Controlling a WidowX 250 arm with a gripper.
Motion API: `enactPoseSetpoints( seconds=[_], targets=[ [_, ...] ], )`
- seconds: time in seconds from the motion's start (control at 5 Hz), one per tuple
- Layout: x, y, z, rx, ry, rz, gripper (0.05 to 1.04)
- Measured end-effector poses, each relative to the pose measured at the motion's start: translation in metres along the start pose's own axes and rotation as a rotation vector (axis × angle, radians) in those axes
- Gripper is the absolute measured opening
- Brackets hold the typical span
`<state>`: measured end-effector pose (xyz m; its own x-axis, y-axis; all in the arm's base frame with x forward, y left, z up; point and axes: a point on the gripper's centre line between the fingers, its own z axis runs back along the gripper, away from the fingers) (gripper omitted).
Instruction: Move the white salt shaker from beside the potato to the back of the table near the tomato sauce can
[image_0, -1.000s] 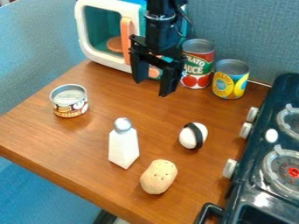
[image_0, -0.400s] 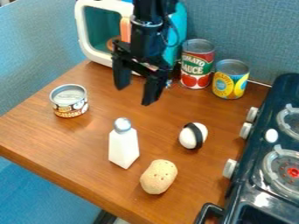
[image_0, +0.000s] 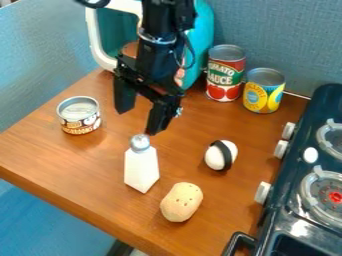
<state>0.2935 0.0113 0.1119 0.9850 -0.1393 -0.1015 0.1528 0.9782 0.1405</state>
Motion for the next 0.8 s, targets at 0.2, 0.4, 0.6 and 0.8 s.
enactPoseSetpoints(
  seconds=[0.2, 0.4, 0.6, 0.8],
  targets=[
    [-0.007, -0.011, -0.002, -0.060, -0.043, -0.057, 1.001],
    [-0.006, -0.017, -0.007, -0.131, -0.089, -0.090, 1.001],
    [0.000, -0.018, -0.015, -0.135, -0.092, -0.047, 1.001],
    [0.001, -0.021, -0.030, -0.130, -0.039, -0.045, 1.001]
  ],
)
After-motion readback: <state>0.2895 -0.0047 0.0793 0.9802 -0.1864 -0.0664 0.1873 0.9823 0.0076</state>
